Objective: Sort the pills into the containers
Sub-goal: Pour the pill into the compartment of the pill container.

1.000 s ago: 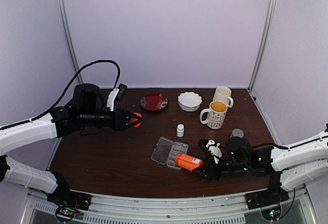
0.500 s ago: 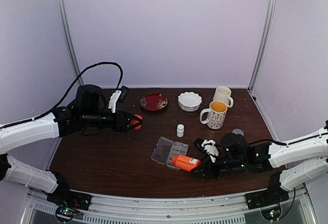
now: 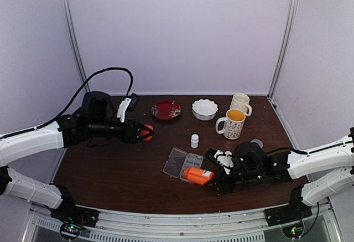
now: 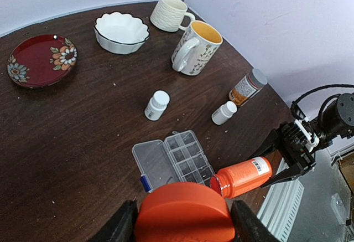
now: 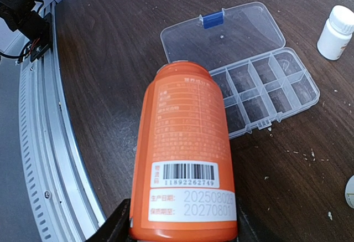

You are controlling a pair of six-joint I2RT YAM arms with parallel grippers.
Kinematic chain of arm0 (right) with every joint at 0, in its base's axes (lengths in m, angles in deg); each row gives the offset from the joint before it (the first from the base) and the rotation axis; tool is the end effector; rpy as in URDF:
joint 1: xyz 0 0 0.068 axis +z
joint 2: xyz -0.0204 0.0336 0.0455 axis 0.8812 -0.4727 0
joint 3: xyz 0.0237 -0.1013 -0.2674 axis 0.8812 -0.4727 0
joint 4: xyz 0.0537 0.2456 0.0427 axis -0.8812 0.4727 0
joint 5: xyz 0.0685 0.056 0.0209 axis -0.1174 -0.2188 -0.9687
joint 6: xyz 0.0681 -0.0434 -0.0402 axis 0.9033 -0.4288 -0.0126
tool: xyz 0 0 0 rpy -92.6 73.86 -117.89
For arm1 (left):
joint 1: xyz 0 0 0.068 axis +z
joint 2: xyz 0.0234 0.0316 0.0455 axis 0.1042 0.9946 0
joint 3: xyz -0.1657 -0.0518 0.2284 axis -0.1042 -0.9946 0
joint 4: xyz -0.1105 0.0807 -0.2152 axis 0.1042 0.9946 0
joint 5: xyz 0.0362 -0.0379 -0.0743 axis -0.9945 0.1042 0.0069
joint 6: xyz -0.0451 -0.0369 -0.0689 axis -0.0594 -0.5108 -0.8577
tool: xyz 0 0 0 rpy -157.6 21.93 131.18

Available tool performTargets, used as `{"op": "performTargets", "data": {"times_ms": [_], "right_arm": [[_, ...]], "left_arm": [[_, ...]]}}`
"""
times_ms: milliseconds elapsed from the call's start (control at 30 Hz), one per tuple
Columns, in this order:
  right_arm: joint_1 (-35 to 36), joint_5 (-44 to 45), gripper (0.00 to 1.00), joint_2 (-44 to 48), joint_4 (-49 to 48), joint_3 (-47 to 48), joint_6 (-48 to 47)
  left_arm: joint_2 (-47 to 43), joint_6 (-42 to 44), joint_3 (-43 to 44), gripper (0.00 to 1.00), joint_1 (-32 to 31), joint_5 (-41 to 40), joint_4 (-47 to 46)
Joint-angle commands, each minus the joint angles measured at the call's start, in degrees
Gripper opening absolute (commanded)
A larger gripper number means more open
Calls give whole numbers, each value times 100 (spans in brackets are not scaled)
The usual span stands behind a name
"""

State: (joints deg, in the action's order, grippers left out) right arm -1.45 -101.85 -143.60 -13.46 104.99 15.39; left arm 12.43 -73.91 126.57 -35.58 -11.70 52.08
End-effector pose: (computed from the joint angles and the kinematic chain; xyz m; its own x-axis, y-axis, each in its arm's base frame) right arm 0.1093 0.2335 0.1609 -0.5270 -0.4650 -0.7114 -0.8370 0.4294 0.3393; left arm 0.1996 -0.2125 0.2796 -0.6948 0.0517 -0.7173 0.5955 0.6005 -0.5336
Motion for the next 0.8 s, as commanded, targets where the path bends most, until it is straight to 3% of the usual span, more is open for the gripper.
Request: {"op": "performTargets", "data": {"times_ms": [0,100,200,300,433,533,633,767], "right_arm": [[-20,72,0,-34,-124,106,-49],[-21,117,0,-247,413,384,-212],[-22,40,0,-3,-156,122,-34],[-21,243,0,-166,365,354,-168],[-21,135,0,-150,80,285,-81],[-17,168,0,-320,584,564,-232],[-14,222,0,-105,82,300,-64],[-13,273,0,-288,688,603,-247]], "left_arm": [[7,133,191,0,26,-22,-46],[23,148,198,0,26,-20,-23],[24,143,198,0,26,-30,-16],[13,152,200,0,30,-31,9],[-1,160,198,0,30,-32,15],[1,162,198,0,26,-29,29],[4,160,191,0,25,-34,28],[-20,147,173,0,30,-27,30]]}}
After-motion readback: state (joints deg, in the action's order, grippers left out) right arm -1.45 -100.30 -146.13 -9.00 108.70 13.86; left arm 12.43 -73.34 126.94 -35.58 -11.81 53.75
